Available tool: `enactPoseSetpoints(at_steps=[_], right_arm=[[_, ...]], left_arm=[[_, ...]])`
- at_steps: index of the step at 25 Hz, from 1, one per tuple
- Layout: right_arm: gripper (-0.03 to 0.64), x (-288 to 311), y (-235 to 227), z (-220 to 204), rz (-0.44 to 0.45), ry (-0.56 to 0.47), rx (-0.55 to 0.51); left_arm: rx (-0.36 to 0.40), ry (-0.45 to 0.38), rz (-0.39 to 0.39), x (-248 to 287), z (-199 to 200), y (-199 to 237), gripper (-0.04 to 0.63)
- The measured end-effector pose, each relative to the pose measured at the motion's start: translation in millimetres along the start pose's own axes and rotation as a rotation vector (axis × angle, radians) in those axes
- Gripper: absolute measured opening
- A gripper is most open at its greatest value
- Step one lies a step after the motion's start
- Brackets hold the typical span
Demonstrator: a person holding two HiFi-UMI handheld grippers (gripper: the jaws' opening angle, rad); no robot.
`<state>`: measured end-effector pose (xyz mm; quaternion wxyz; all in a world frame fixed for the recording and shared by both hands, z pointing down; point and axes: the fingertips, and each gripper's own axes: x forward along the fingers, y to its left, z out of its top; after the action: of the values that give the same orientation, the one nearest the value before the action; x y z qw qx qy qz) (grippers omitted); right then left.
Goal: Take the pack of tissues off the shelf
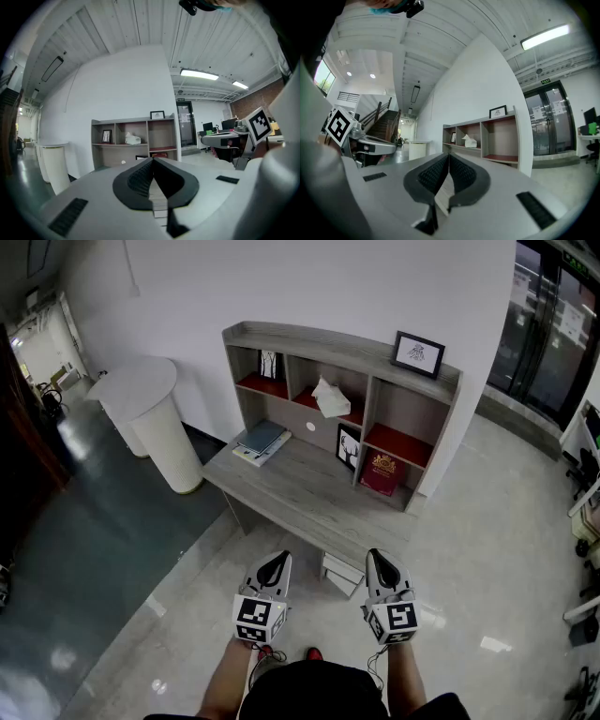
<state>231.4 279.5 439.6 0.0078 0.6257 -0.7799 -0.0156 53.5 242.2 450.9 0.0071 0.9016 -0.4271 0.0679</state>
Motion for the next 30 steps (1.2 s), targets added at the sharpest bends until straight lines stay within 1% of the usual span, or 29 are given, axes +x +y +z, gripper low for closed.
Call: enactPoseSetpoints(at_steps=[5, 8, 11, 14, 18, 23, 30], right_arm=[[0.029, 2, -2, -3, 0.003, 0.002, 0.009], [0.029, 1, 4, 3, 0.034, -0.031, 0.004], [0.029, 2, 8, 3, 0.044, -0.028, -0.010], [0.029, 5, 5, -6, 0.040, -0.006, 0.013], [0.029, 12, 0, -7, 0.048, -0.016, 0.041], [0.029, 37, -5, -13, 0.050, 0.000, 0.020], [0.029, 87, -4, -22, 0.052, 0.027, 0.032]], left_arm=[[-0.009, -0.004, 0.004, 2, 3, -1, 0.008], [-0.011, -0.008, 0.010, 1, 6, 0, 0.008], [-0.012, -0.009, 0.017, 1, 7, 0, 0.008], [-0.008, -0.003, 0.011, 5, 5, -4, 0.008], [0.000, 0.001, 0.004, 15, 6, -4, 0.008], [0.008, 0.005, 0.003, 34, 6, 9, 0.008], [-0.007, 0.028, -0.010, 72, 0, 47, 0.008]])
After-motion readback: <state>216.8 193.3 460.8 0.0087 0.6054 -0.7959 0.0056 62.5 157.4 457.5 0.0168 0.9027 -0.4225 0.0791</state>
